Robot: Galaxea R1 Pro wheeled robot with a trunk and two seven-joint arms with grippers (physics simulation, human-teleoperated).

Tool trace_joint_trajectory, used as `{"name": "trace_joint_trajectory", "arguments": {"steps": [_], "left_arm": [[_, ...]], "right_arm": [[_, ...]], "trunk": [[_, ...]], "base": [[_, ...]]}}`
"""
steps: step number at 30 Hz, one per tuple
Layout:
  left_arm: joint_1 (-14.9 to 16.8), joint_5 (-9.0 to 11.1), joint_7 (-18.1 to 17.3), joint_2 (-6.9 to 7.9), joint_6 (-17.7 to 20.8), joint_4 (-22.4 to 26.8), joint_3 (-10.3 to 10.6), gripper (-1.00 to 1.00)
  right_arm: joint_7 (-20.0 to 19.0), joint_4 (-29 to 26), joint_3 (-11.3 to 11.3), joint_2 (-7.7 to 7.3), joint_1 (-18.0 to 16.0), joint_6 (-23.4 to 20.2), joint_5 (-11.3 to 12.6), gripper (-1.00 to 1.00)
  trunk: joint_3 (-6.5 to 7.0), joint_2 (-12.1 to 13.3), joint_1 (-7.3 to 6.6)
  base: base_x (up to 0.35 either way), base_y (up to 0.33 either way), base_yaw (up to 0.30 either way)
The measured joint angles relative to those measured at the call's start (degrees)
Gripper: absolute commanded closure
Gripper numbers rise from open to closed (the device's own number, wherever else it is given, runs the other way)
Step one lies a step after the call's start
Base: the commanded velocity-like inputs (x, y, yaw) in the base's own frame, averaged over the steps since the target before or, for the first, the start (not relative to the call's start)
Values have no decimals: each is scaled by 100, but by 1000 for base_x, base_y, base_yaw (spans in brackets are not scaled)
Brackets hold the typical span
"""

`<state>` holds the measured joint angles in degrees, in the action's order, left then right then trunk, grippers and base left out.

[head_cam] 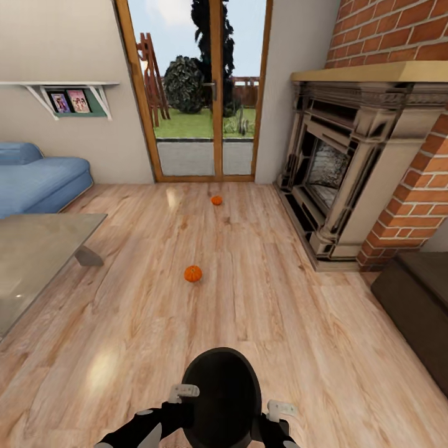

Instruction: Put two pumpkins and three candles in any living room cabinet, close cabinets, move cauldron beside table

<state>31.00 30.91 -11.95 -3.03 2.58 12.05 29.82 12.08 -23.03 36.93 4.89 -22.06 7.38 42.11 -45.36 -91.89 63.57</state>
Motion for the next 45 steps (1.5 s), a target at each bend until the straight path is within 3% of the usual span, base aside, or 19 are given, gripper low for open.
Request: {"name": "trace_joint_trajectory", "arguments": {"steps": [20,30,45], "left_arm": [[0,22,4,1,0,0,20,100],[1,30,4,2,0,-1,26,100],[0,29,4,2,0,1,25,100]], "right_arm": [[-3,2,1,0,0,-1,2,100],[2,-1,4,-1,1,-2,4,100],[0,1,2,0,0,-1,2,100]], "trunk": [[0,0,-2],[0,0,0],[0,0,0]], "base": [[62,22,291],[106,76,71],[2,3,274]]}}
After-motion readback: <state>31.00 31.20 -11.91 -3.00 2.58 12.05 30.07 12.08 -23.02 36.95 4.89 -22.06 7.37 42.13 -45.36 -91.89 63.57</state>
